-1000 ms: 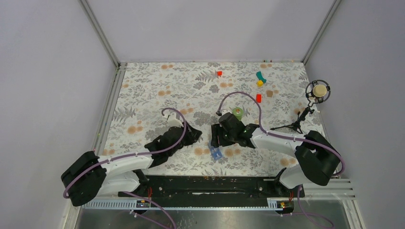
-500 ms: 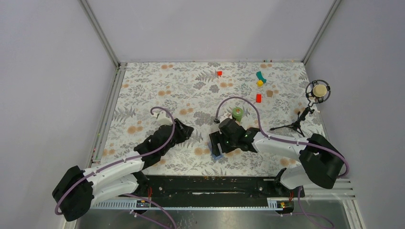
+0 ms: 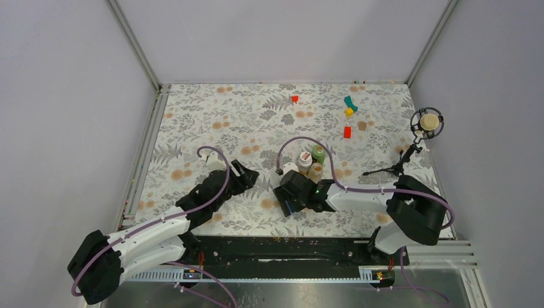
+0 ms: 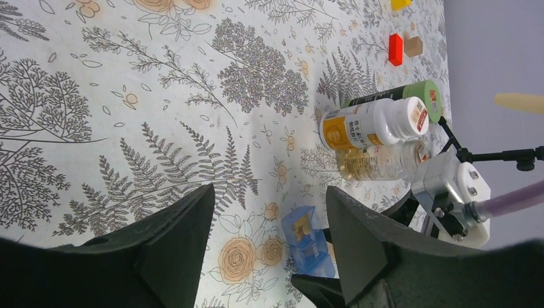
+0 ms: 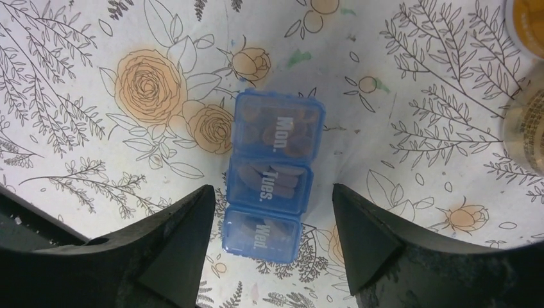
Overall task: Sort the pills into containers
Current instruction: Pick up the pill container at the center of the board.
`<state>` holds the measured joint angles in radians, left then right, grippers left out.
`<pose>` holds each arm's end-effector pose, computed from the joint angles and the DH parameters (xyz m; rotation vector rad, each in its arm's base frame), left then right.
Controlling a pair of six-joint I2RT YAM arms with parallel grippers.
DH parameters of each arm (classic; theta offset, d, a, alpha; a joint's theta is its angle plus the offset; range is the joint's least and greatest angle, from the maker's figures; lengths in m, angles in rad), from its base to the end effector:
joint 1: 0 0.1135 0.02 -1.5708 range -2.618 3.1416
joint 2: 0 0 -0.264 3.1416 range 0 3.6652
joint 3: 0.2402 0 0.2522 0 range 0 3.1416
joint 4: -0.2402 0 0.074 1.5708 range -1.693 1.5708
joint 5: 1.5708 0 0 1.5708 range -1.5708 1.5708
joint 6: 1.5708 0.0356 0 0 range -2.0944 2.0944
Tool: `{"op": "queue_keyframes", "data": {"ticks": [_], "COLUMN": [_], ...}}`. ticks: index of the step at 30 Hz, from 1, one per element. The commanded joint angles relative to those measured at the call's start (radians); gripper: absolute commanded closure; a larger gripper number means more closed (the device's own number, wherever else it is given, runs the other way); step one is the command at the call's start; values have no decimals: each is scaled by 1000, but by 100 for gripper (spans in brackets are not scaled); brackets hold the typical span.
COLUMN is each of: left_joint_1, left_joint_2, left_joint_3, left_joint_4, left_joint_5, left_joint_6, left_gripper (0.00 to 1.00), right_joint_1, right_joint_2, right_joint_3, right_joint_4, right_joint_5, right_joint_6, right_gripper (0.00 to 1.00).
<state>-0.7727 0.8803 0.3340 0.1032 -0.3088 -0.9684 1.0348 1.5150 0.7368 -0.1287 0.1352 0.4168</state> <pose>0.1435 -0.1248 0.1948 -0.4058 2.0447 -0.7951 0.1518 0.2462 0.1618 -0.7109 2.4204 0.4493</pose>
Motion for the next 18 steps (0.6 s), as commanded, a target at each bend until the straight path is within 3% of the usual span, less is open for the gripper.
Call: {"op": "queue_keyframes", "data": {"ticks": [1,8,13,18], "left_joint_1": [13,22,25,25], "left_joint_2": [-25,-39,-41,-37], "left_joint_3": [-11,-24,-47,-83], "left_joint_4": [13,14,40,130], "left_joint_5": [-3,9,31,121], "left_joint_6": [-6,-12,-32,-76], "left_gripper": [35,34,33,30], "right_joint_1": [39,62,63,62], "right_joint_2": [29,37,19,-72], "right_joint_3": [20,11,9,21], "right_joint_4": [50,47,40,4], "right_joint_5": [117,175,184,147], "right_joint_6": [-42,-83,-116,-169], "right_gripper": [27,50,57,59]}}
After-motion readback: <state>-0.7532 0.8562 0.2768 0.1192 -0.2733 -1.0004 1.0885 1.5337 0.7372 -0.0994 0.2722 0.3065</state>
